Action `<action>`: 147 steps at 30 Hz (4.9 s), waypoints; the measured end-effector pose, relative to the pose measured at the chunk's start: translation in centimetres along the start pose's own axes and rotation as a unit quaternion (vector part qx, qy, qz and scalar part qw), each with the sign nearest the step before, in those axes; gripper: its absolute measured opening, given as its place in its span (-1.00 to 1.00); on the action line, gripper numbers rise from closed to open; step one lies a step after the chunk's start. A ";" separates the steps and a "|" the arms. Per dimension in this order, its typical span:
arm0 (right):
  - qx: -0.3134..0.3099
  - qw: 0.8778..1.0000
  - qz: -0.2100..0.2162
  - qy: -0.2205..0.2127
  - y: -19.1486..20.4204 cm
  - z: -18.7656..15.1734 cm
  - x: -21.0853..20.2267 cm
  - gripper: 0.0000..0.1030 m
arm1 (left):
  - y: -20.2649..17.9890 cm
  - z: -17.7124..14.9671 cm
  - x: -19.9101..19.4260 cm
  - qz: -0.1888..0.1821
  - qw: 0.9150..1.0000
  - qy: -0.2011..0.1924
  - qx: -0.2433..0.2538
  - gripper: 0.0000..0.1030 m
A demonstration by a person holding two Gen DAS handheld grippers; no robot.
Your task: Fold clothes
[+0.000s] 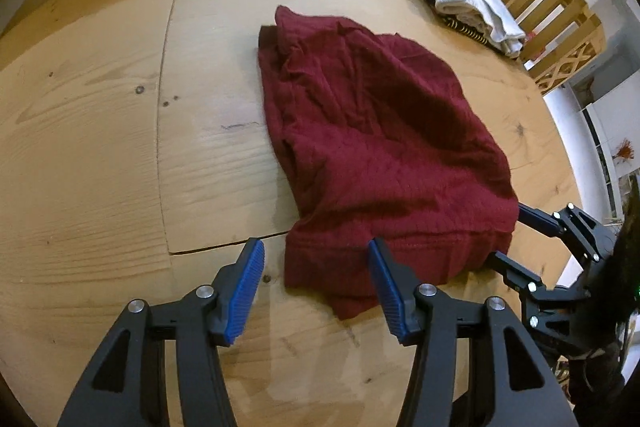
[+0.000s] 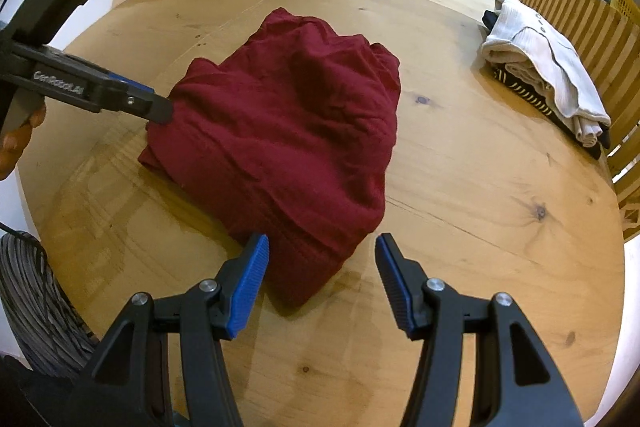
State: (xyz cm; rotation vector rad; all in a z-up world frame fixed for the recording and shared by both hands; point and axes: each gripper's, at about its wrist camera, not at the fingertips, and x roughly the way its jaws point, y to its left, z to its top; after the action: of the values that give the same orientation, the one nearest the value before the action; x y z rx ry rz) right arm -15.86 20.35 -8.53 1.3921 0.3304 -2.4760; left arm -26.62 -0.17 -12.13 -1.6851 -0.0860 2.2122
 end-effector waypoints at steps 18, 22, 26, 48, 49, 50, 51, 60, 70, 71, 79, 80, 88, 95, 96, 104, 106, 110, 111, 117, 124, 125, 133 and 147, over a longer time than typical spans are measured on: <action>0.078 0.993 0.085 -0.027 -2.8 0.5 -0.6 -0.42 | -0.2 -1.1 -0.9 -0.071 0.997 -0.019 -0.001 -0.72; 0.069 0.993 0.081 -0.047 -2.6 1.4 -1.9 -0.55 | -1.4 -0.7 -0.4 -0.057 0.998 -0.011 0.018 -0.66; 0.056 0.993 0.071 -0.072 -2.6 2.8 -3.5 -0.63 | -1.7 -0.9 -0.5 -0.069 0.998 -0.008 0.010 -0.54; 0.032 0.998 0.013 -0.055 -5.1 9.5 -3.9 -0.62 | -1.3 1.5 -2.4 -0.119 0.991 -0.065 0.015 -0.87; 0.034 0.999 0.001 -0.042 -5.6 9.3 -3.3 -0.45 | -1.5 2.1 -2.1 -0.124 0.990 -0.062 0.010 -0.87; 0.040 0.999 -0.010 -0.032 -6.1 8.9 -3.0 -0.29 | -1.8 2.9 -1.8 -0.129 0.990 -0.061 0.006 -0.87; 0.051 0.998 -0.018 -0.028 -6.6 8.2 -3.1 -0.28 | -2.1 3.8 -1.7 -0.135 0.989 -0.062 0.002 -0.87; 0.189 0.979 0.078 0.009 -6.5 0.0 -4.2 0.09 | -3.9 8.4 -2.5 -0.151 0.985 -0.084 0.006 -0.88; 0.276 0.954 0.101 0.062 -1.9 -1.2 1.1 0.10 | -2.9 8.1 -2.5 -0.164 0.983 -0.077 0.011 -0.88; 0.281 0.953 0.094 0.062 -1.8 -1.0 1.3 0.11 | -2.8 8.0 -2.5 -0.163 0.984 -0.076 0.014 -0.88; 0.258 0.965 0.031 0.036 0.2 1.1 3.1 0.13 | -1.8 6.9 -2.5 -0.153 0.985 -0.071 0.029 -0.88; 0.239 0.970 0.031 0.028 0.6 1.3 3.4 0.10 | -1.5 6.9 -2.6 -0.151 0.986 -0.073 0.027 -0.87; 0.156 0.986 0.060 -0.007 0.5 1.1 1.1 -0.75 | 2.5 6.1 -5.0 -0.174 0.976 -0.124 -0.031 -0.88; 0.059 0.997 -0.024 -0.048 -1.5 3.7 -7.5 -0.76 | 4.9 5.4 -11.0 -0.159 0.966 -0.198 -0.056 -0.89; 0.045 0.996 -0.043 -0.057 -1.7 4.6 -9.1 -0.76 | 5.1 5.2 -12.2 -0.155 0.963 -0.213 -0.056 -0.89; -0.034 0.986 -0.119 -0.111 -0.6 7.5 -19.4 -0.76 | 4.3 2.1 -22.9 -0.149 0.946 -0.287 -0.020 -0.88; -0.046 0.985 -0.123 -0.112 -0.9 8.4 -20.8 -0.76 | 4.0 1.8 -24.5 -0.150 0.947 -0.282 -0.009 -0.88; -0.068 0.986 -0.117 -0.100 -1.6 10.2 -20.7 -0.76 | 3.6 2.0 -26.2 -0.114 0.959 -0.260 0.009 -0.88; -0.074 0.985 -0.120 -0.094 -1.8 11.0 -19.8 -0.76 | 3.7 2.4 -25.9 -0.104 0.962 -0.253 0.009 -0.88; -0.057 0.991 -0.118 -0.005 -5.5 19.6 -4.4 -0.67 | 7.6 11.2 -16.2 -0.012 0.986 -0.162 -0.044 -0.77; -0.016 0.990 -0.135 0.035 -11.9 24.2 5.6 -0.22 | 12.4 16.2 -8.8 0.025 0.988 -0.118 -0.096 -0.82; -0.025 0.990 -0.130 0.038 -12.3 24.1 5.7 -0.04 | 12.6 16.2 -8.6 0.028 0.988 -0.120 -0.092 -0.82; 0.035 0.995 -0.079 0.052 -15.0 20.9 6.0 -0.02 | 5.0 15.3 0.7 -0.041 0.999 -0.036 -0.006 -0.81; 0.022 0.991 -0.039 0.127 -9.0 10.6 10.0 -0.20 | 4.6 11.1 4.2 -0.007 1.000 0.007 0.021 -0.79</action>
State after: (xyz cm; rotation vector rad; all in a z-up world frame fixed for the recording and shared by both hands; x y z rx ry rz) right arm -32.41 23.95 -11.20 1.7506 0.3910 -2.3804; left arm -39.17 -1.28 -13.97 -1.6735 -0.0465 2.1768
